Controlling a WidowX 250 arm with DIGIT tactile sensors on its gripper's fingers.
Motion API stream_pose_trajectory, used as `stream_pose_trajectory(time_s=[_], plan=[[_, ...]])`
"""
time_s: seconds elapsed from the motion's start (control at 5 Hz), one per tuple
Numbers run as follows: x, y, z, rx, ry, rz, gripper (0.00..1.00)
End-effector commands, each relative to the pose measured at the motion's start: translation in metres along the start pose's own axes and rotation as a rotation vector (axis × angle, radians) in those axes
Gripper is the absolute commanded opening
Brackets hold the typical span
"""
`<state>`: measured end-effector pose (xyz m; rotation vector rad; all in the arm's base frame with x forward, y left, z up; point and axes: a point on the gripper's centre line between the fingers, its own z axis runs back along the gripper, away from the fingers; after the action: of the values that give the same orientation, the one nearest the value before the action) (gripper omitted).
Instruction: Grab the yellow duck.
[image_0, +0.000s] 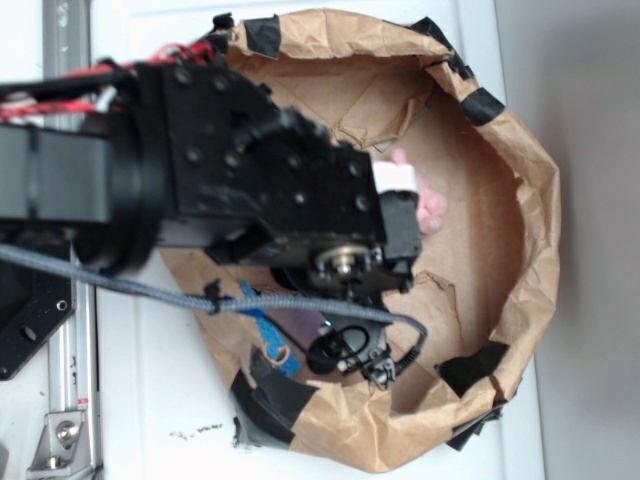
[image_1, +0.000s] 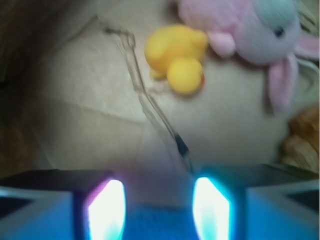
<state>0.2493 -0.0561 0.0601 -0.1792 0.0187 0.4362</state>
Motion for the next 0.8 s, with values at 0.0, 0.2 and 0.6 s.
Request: stream_pose_trajectory(time_s=[0.0,0.2,0.6], plan=[[0.012,0.005,0.004,0.04,-0.105,0.017,1.0],[0.027,0.002,-0.012,0.029,-0.107,0.0,1.0],[0.038,0.004,-0.042,0.024,-0.071,-0.033,0.0]])
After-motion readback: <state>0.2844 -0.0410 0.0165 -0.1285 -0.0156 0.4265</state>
